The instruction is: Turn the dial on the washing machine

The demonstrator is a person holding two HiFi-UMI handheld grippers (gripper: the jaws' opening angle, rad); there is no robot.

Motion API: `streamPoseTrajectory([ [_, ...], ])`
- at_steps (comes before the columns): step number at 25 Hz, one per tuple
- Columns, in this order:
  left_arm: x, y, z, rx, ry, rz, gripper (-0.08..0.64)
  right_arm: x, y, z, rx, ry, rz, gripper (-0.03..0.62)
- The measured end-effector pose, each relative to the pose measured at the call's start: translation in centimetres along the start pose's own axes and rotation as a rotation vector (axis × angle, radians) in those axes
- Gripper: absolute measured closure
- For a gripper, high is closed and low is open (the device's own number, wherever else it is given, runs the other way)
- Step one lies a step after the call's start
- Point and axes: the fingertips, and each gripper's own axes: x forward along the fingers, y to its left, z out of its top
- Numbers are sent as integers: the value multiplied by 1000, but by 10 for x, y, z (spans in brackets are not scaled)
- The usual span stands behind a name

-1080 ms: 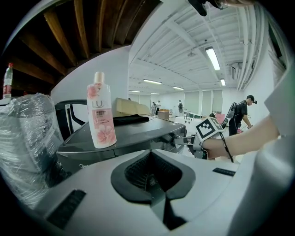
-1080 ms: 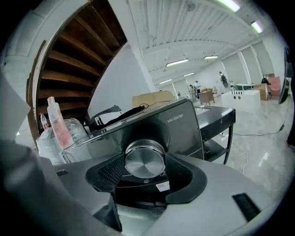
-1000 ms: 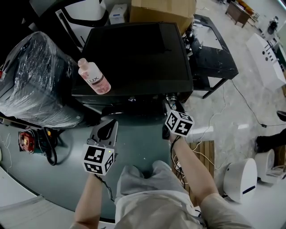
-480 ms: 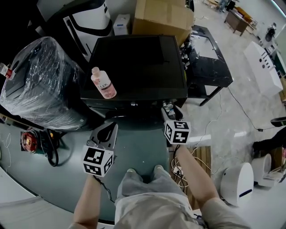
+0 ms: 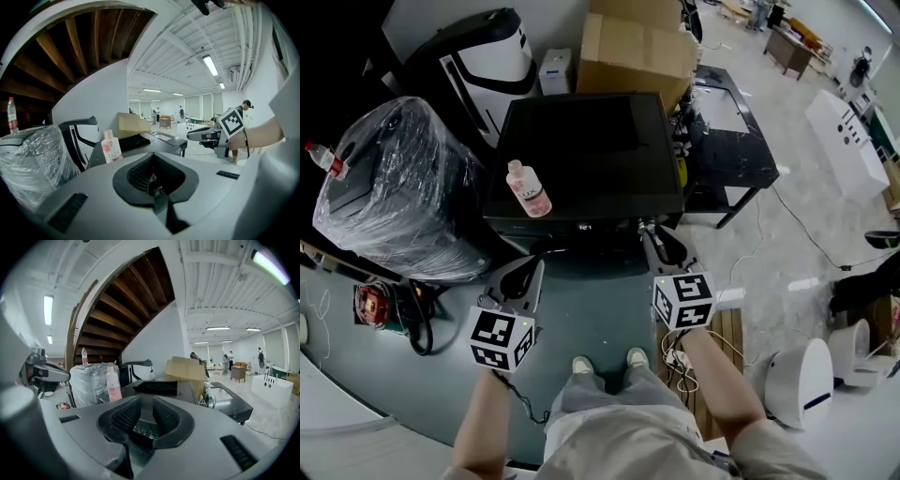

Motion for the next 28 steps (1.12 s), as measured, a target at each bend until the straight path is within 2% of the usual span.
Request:
streamPoseTrajectory([
  [7,-27,10,38,-12,-57,52,540,-37,24,68,-29,-99,64,535],
  [12,-45,8,68,-17,-102,48,540,-70,47,121,-31,-196,132,551],
  [17,-68,12,106,8,-191,74,540,-102,73,171,-60,-285,201,552],
  [21,-86,15,130,65,-252,126,540,-119,84,195,-52,-332,231,552],
  [28,-98,-6,156,110,-288,88,540,-135,101,213,-127,-343,296,557],
])
